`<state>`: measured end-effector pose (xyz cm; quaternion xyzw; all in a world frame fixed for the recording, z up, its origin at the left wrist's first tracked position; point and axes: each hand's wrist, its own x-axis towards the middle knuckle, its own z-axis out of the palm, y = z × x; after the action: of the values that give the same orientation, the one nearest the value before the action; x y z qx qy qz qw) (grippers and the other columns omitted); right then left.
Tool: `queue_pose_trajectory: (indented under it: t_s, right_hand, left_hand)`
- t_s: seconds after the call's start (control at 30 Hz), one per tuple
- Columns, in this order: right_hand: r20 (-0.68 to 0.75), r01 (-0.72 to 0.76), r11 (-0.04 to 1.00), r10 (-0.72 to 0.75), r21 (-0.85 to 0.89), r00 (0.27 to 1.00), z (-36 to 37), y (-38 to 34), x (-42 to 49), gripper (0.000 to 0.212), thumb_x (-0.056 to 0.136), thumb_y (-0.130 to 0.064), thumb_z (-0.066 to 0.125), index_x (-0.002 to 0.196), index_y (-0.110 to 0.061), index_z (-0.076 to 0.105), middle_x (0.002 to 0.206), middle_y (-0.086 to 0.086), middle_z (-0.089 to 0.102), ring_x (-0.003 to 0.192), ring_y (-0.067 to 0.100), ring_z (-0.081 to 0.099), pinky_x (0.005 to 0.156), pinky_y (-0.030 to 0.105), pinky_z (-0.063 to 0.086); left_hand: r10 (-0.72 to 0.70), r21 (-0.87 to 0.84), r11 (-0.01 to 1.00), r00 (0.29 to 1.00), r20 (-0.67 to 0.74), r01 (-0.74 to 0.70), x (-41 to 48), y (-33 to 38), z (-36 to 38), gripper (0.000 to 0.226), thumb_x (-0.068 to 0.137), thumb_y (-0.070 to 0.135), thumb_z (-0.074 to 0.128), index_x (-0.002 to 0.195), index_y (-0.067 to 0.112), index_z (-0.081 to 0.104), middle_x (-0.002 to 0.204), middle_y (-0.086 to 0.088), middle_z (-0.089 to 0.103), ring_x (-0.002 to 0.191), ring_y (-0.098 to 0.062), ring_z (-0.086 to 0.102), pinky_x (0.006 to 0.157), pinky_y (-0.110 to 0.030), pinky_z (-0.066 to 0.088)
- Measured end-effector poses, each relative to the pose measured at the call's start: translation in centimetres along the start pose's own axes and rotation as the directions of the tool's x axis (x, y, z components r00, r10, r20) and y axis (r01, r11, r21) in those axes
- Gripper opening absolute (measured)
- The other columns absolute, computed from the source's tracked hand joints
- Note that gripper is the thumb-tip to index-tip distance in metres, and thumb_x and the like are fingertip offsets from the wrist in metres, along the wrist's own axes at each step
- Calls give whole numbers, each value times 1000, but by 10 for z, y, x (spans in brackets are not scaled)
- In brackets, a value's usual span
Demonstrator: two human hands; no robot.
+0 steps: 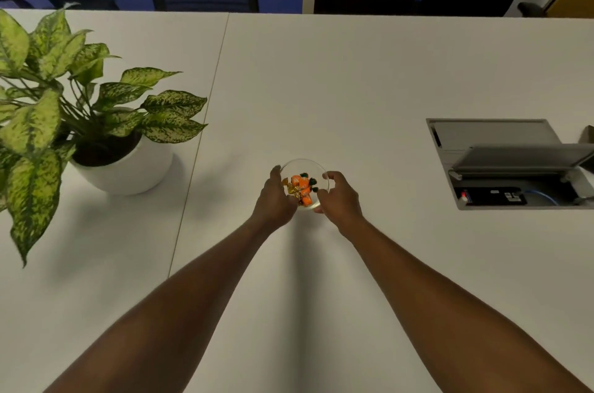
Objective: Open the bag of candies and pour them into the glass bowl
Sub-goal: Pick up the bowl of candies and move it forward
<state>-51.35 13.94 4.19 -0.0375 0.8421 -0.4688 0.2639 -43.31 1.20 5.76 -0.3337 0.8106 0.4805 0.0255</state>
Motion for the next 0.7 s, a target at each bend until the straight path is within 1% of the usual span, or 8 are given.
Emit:
queue_pose_trajectory:
  t_s: [0.1,0.2,0.3,0.37,0.43,0.53,0.7]
  right_hand:
    - [-15,12,1000,-11,3,1000,6,-12,39,40,96,-10,57,135,-22,54,125,18,65,87,33,77,50,18,50]
    - [-25,10,1000,-10,0,1000,10,-19,73,42,97,-10,56,137,-22,54,128,16,63,87,32,77,55,20,55]
    - [-34,-4,1000,4,-1,999,15,-21,104,42,96,-10,55,136,-22,55,127,14,61,81,31,78,68,32,63]
    - [-34,-14,1000,14,0,999,19,-20,119,43,95,-11,55,137,-21,55,125,13,60,84,32,77,77,41,66]
    - [-34,-20,1000,20,-7,999,22,-19,131,44,95,-10,54,138,-20,55,121,10,58,84,32,77,81,47,65]
    - [-36,-26,1000,26,-10,999,26,-18,143,45,96,-10,53,139,-20,54,114,6,54,82,30,77,83,49,65]
    - [-41,-22,999,21,-24,999,30,-20,154,48,95,-12,51,142,-21,53,116,9,59,80,29,78,84,47,64]
  left_hand:
    - [5,8,1000,1000,-13,-5,41,7,-2,78,89,5,57,157,14,20,146,-19,49,129,-33,51,88,-32,40]
    - [11,10,1000,1000,-22,-11,74,11,-3,77,90,5,55,158,14,20,148,-20,48,131,-36,50,99,-41,45]
    - [3,8,1000,1000,-28,-3,106,10,1,76,91,6,55,158,14,19,148,-20,47,132,-37,50,104,-45,45]
    - [-3,4,1000,999,-32,3,120,7,4,76,91,7,55,158,15,20,148,-20,48,131,-37,50,102,-44,46]
    - [0,9,1000,999,-37,0,132,4,7,75,91,7,56,157,15,21,146,-20,50,129,-36,52,96,-40,46]
    - [5,24,1000,999,-53,-4,146,0,11,74,91,7,55,157,14,22,144,-20,50,128,-36,52,91,-36,43]
    - [5,29,1000,998,-62,-3,163,-3,14,74,91,9,54,157,14,21,144,-20,51,129,-36,52,93,-37,44]
